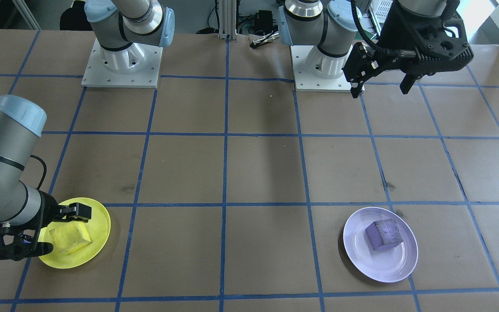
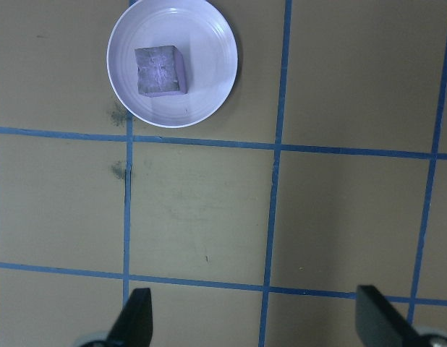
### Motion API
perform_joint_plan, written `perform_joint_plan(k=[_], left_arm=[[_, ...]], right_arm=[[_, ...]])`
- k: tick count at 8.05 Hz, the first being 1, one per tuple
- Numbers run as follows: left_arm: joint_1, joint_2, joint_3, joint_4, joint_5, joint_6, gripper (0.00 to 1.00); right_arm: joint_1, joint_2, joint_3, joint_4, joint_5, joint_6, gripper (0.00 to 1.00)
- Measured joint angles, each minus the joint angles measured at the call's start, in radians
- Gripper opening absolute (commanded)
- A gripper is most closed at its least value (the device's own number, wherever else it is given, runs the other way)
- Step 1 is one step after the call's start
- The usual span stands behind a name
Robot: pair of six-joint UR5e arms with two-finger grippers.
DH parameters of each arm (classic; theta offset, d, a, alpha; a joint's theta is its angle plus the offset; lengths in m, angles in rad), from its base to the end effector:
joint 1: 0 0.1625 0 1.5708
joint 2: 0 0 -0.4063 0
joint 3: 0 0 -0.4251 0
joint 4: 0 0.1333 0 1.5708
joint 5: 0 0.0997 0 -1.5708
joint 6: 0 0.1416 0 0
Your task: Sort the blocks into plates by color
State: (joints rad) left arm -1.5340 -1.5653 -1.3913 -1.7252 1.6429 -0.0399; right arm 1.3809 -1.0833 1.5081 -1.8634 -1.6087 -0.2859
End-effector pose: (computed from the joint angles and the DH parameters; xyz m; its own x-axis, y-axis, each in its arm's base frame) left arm -0.1039 -0.5238 0.5089 -0.9944 -0.0787 -0.0707 -0.0765 0.9965 -0.0334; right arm 0.0015 -0.6701 0.1929 -0.9952 -0.0983 -0.0011 -0.0975 0.9858 0.1371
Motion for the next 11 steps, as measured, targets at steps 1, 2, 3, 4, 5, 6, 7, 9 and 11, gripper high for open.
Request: perform_joint_plan(k=[1,2,3,4,5,6,7,9,11], left_arm=[[0.000,0.001,0.000,0.000,0.000,0.000,1.00],[0.000,0.003,-0.001,0.001,0.000,0.000,1.00],[0.000,0.003,-0.001,0.001,0.000,0.000,1.00],[0.000,0.004,-0.001,0.001,0.000,0.000,1.00],[0.000,0.004,-0.002,0.002,0.000,0.000,1.00],[0.000,0.006,-0.002,0.002,0.000,0.000,1.00],[0.000,0.007,-0.002,0.002,0.000,0.000,1.00],[0.000,0.008,-0.002,0.003,0.000,0.000,1.00],[0.000,0.010,-0.002,0.003,0.000,0.000,1.00]], right_arm=[[0.000,-0.022,-0.005,0.000,0.000,0.004,1.00],[0.000,-0.058,-0.010,0.001,0.000,0.012,1.00],[0.002,-0.114,-0.016,0.005,0.001,0.031,1.00],[0.004,-0.181,-0.018,0.019,0.007,0.060,1.00],[0.010,-0.249,-0.018,0.063,0.023,0.115,1.00],[0.024,-0.311,-0.019,0.110,0.051,0.201,1.00],[0.051,-0.363,-0.018,0.150,0.069,0.272,1.00],[0.132,-0.439,-0.007,0.210,0.075,0.342,1.00],[0.180,-0.469,-0.001,0.227,0.072,0.357,1.00]])
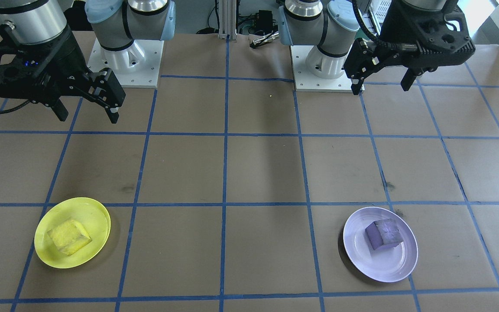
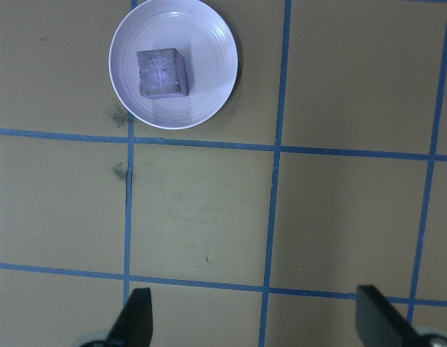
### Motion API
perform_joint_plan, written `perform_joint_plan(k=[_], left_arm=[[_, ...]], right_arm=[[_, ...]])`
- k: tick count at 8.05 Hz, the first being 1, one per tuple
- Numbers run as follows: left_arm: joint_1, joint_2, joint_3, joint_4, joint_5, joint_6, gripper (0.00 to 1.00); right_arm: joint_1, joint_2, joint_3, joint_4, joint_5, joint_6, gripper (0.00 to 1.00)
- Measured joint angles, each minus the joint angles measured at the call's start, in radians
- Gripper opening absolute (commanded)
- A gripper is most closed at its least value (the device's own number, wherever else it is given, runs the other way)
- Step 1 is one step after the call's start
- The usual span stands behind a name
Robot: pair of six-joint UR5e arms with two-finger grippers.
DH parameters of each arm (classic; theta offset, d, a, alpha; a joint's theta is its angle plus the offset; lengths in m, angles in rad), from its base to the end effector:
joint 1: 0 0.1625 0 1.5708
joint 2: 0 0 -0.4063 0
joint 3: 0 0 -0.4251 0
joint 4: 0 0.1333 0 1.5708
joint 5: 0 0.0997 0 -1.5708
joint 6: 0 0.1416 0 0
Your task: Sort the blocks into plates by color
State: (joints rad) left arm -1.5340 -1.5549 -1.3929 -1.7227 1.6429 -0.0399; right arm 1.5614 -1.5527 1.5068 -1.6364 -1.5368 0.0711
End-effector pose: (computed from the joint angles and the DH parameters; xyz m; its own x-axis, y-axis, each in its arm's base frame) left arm -0.1040 -0.5204 0.5137 -0.9944 -0.0795 -0.0703 -0.0765 0.9961 -0.0447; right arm 0.1330 -0.5481 0.4587 -0.9962 0.0762 -0.0416 0.0803 0.9908 -0.1086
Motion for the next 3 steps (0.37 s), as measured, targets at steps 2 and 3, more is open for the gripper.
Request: perform_joint_plan(k=[2,3], left_arm=[[0.000,0.002,0.000,0.000,0.000,0.000,1.00],[0.000,0.002,0.000,0.000,0.000,0.000,1.00]], right_arm=[[0.010,-0.007,0.004,0.017,-0.005,0.003,1.00],[0.010,-0.005,0.005,0.027,-0.006,0.004,1.00]])
